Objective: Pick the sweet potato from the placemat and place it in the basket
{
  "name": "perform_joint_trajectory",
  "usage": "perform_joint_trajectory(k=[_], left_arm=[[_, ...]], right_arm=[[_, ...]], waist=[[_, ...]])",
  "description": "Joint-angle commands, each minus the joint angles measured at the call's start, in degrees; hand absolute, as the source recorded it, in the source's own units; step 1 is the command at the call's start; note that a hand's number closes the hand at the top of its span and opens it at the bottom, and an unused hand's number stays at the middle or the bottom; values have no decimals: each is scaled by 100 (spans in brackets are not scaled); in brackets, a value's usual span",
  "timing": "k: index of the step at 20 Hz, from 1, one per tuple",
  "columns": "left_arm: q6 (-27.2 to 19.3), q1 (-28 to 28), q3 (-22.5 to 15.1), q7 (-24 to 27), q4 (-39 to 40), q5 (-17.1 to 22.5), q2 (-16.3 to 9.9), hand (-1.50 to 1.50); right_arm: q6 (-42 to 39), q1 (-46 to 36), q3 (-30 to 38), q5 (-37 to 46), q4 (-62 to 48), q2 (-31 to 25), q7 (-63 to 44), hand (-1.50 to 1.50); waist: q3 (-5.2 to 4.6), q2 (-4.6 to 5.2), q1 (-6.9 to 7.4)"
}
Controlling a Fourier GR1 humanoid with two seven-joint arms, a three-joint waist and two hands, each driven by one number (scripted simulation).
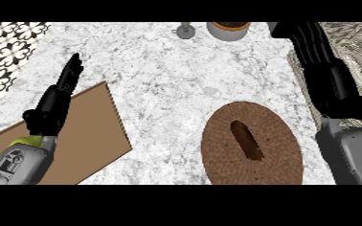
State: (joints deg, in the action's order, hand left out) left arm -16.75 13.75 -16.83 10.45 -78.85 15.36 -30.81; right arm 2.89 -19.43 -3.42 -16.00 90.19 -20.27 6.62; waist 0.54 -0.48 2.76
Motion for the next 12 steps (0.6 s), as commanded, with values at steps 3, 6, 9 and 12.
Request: perform_joint_trajectory(k=[3,6,9,12], left_arm=[[109,104,153,-642,54,282,18,0],[257,177,162,-937,230,478,41,0],[395,132,24,-1143,316,626,203,0],[435,101,192,-1362,347,831,154,0]], right_arm=[[-1347,-982,-949,62,-464,-96,-62,150],[-2312,-1629,-1584,48,-695,-126,-128,150],[-3276,-1721,-3031,1507,115,-769,479,-150],[-2819,-1206,-4100,2701,278,-385,1076,-150]], waist=[[-53,108,50],[-61,245,480],[-85,159,421],[-42,91,99]])
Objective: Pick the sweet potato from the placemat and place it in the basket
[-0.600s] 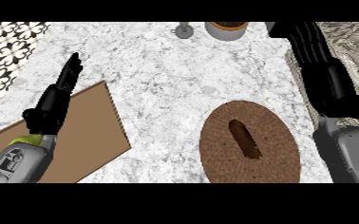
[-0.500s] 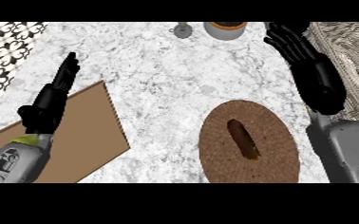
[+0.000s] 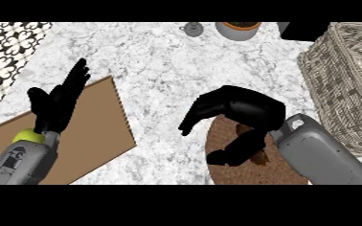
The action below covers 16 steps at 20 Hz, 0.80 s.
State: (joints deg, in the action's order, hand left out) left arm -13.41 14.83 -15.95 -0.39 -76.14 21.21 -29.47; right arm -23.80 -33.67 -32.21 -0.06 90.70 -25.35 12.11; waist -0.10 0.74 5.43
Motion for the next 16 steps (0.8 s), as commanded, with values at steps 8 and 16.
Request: perform_joint_trajectory(k=[8,16], left_arm=[[211,-216,451,-426,168,327,-155,0],[109,-101,433,-673,112,274,-169,0]], right_arm=[[916,743,-2563,2993,704,1312,-1471,-150],[-695,-1371,-2156,4244,899,1216,-3743,-150]], waist=[[1,-115,-557],[-15,-201,-578]])
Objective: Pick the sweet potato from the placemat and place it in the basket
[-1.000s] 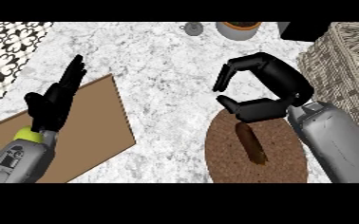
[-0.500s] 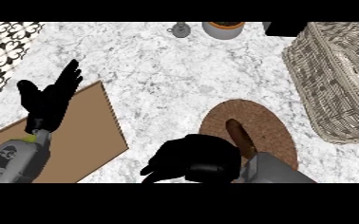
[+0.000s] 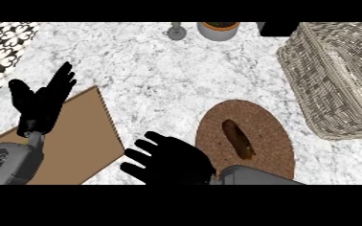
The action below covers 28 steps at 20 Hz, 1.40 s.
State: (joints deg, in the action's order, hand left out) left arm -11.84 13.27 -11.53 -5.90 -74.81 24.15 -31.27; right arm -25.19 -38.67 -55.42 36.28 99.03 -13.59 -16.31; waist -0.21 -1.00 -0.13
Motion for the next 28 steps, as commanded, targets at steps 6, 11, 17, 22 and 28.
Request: perform_joint_trajectory(k=[6,11,17,22,28], left_arm=[[136,-131,106,6,-110,-19,-33,0],[-64,-7,91,-215,-213,-127,42,0],[74,-389,267,-294,-694,-24,-30,0],[-18,117,308,-405,-306,-267,270,0],[395,-255,545,-173,-328,-404,210,0]], right_arm=[[-2458,-1655,1077,-30,-234,754,-2035,-150],[-4047,-1668,1717,-1038,-291,1025,-2781,-150],[-4897,-1325,2768,-2065,128,927,-3212,-150],[-4827,-749,3226,-2574,1130,684,-3292,-150],[-4803,129,3388,-2383,1790,-67,-2500,-150]], waist=[[8,69,48],[11,48,-61],[19,40,-36],[21,66,-90],[23,97,14]])
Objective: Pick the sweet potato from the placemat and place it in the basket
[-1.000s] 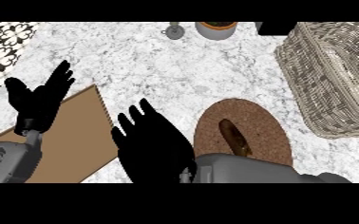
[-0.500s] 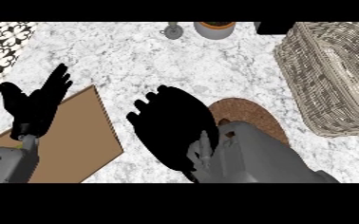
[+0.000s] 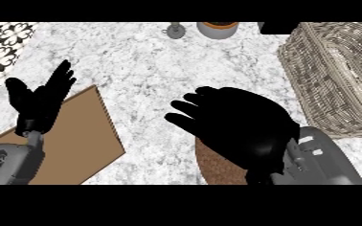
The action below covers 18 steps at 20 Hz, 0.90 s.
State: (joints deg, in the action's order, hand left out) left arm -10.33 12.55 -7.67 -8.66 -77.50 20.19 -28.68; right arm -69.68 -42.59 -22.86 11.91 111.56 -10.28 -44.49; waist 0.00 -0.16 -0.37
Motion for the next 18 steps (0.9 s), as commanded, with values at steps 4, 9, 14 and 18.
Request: perform_joint_trajectory(k=[4,9,14,18], left_arm=[[179,-38,78,95,136,-203,219,0],[93,204,135,-220,-77,-233,229,0],[390,81,300,-282,-154,-121,61,0],[398,270,430,22,383,-259,261,0]], right_arm=[[302,1169,-122,1010,659,-838,1599,-150],[1571,1450,-681,2177,261,-1395,2968,-150],[2973,1885,-1097,2860,-822,-1180,3860,-150],[3776,1767,-1548,3684,-2127,-1116,4534,-150]], waist=[[10,46,80],[16,54,110],[12,44,116],[4,56,98]])
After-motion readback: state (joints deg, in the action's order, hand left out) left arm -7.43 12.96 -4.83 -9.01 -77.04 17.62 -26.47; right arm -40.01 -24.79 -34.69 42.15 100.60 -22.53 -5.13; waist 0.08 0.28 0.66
